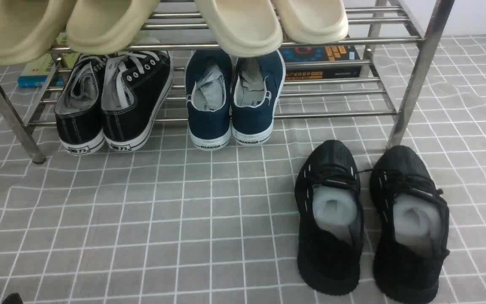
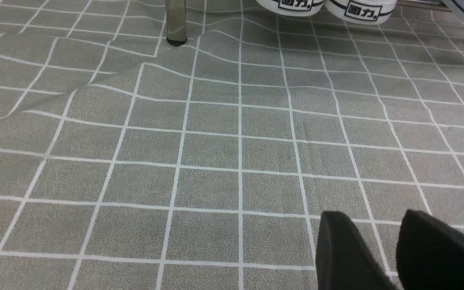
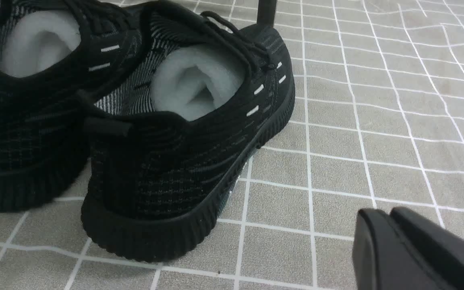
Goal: Take the shoes off the shelf with your hand from the grey coffee tablecloth.
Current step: 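Grasp the leftmost shoe on the bottom shelf of the shoe rack with the left gripper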
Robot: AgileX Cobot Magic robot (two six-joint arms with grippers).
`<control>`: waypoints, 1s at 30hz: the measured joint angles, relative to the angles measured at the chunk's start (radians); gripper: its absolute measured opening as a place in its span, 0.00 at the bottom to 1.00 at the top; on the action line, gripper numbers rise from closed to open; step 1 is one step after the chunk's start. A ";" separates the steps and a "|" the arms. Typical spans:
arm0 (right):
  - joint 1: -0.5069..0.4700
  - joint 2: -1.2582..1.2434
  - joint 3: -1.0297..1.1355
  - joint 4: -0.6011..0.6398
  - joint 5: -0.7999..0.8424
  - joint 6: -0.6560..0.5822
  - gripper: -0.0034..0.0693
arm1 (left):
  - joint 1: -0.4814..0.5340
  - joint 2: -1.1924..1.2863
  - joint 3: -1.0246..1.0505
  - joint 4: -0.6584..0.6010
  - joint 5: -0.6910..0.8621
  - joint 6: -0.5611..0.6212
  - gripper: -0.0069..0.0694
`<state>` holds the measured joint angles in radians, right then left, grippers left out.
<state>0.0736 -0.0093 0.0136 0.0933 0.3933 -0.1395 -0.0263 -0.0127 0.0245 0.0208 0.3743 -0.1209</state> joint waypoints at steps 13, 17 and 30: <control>0.000 0.000 0.000 0.000 0.000 -0.001 0.15 | 0.000 0.000 0.000 0.000 0.000 0.000 0.41; 0.000 0.000 0.000 0.000 0.000 -0.001 0.16 | 0.000 0.000 0.000 0.000 0.000 0.000 0.41; 0.000 0.000 0.000 0.000 0.000 -0.001 0.17 | 0.000 0.000 0.002 -0.423 -0.005 -0.532 0.41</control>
<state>0.0736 -0.0093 0.0136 0.0933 0.3933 -0.1403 -0.0263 -0.0127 0.0266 -0.4023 0.3692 -0.6526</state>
